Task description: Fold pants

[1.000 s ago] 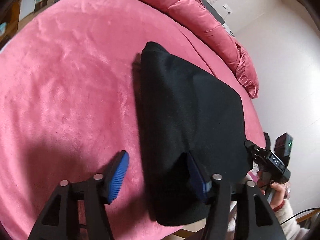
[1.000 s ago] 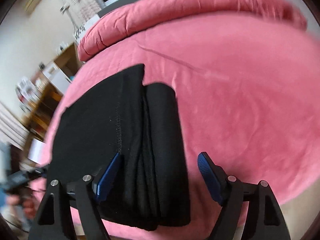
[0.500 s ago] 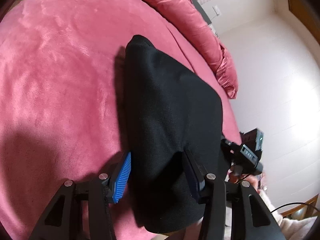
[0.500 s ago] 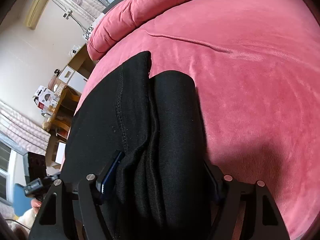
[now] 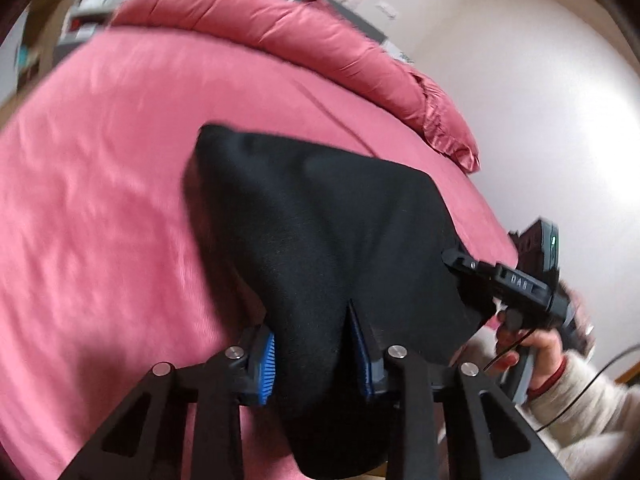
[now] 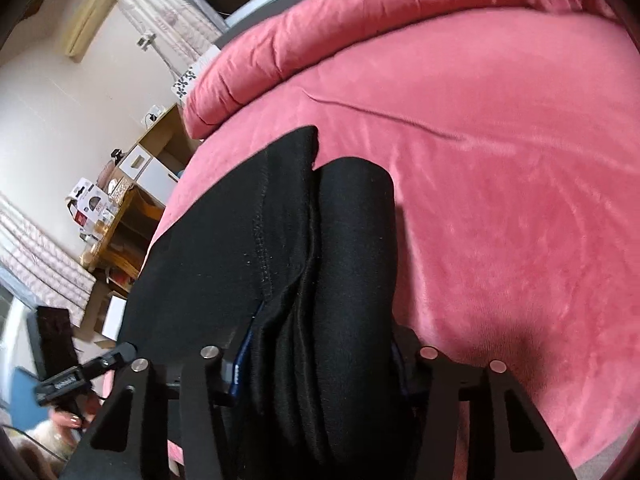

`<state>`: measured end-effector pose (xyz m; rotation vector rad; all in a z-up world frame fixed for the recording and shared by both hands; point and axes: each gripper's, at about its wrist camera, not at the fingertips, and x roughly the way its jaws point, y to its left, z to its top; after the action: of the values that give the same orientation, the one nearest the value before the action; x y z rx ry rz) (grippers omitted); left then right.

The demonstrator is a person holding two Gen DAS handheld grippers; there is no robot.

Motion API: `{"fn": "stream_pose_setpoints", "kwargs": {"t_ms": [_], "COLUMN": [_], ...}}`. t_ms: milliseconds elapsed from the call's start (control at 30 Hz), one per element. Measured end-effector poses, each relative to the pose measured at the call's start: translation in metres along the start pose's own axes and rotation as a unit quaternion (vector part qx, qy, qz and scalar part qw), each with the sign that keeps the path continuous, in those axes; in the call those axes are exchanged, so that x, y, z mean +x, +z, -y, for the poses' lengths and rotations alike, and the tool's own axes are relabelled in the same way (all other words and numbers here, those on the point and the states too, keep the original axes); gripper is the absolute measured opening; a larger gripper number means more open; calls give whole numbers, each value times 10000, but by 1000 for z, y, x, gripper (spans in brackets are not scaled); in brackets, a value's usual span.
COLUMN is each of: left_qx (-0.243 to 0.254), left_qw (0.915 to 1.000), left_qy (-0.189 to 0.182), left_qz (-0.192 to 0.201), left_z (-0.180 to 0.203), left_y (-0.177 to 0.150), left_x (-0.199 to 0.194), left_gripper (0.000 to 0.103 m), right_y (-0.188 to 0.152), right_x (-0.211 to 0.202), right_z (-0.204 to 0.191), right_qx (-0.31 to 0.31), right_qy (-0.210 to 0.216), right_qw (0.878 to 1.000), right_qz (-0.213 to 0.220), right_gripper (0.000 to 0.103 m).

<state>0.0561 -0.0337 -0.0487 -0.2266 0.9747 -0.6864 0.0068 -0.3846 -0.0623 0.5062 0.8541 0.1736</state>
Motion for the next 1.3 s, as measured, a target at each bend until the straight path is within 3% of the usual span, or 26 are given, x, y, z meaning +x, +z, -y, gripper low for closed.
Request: {"fn": "stream_pose_setpoints", "kwargs": {"t_ms": [67, 233, 467, 667, 767, 867, 933, 1000, 1100, 1200, 1300], "left_qx": [191, 89, 225, 384, 423, 300, 349, 345, 212, 333, 585], "left_qw": [9997, 9985, 9934, 9873, 9858, 9863, 9850, 9801, 9747, 9607, 9511], "left_qy": [116, 325, 844, 1266, 1455, 1544, 1523, 1741, 1946, 2404, 2480], "left_qz": [127, 421, 742, 876, 721, 508, 730, 885, 1076, 1351, 1747], "left_z": [6, -15, -54, -89, -112, -134, -139, -141, -139, -124, -104], "left_y": [7, 36, 94, 154, 170, 166, 158, 148, 135, 122, 109], "left_x": [-7, -23, -29, -1, 23, 46, 50, 50, 38, 21, 6], "left_gripper": [31, 31, 31, 32, 33, 38, 48, 61, 61, 59, 59], "right_y": [5, 28, 80, 129, 145, 147, 141, 134, 129, 125, 115], "right_x": [-4, 9, 66, 110, 139, 165, 176, 173, 164, 146, 117], "right_z": [-8, -33, -71, -92, -93, -80, -65, -53, -59, -71, -90], "right_qx": [-83, -244, -443, -689, -730, -736, -635, -559, -581, -635, -1085], "right_qy": [83, 352, 610, 580, 467, 164, 95, 273, 93, -273, -599], "right_qw": [9999, 9985, 9958, 9930, 9935, 9960, 9973, 9969, 9971, 9961, 9874], "right_qz": [93, 349, 516, 765, 744, 483, 352, 475, 485, 556, 989], "right_gripper": [50, 49, 49, 49, 50, 54, 60, 65, 66, 67, 59]}}
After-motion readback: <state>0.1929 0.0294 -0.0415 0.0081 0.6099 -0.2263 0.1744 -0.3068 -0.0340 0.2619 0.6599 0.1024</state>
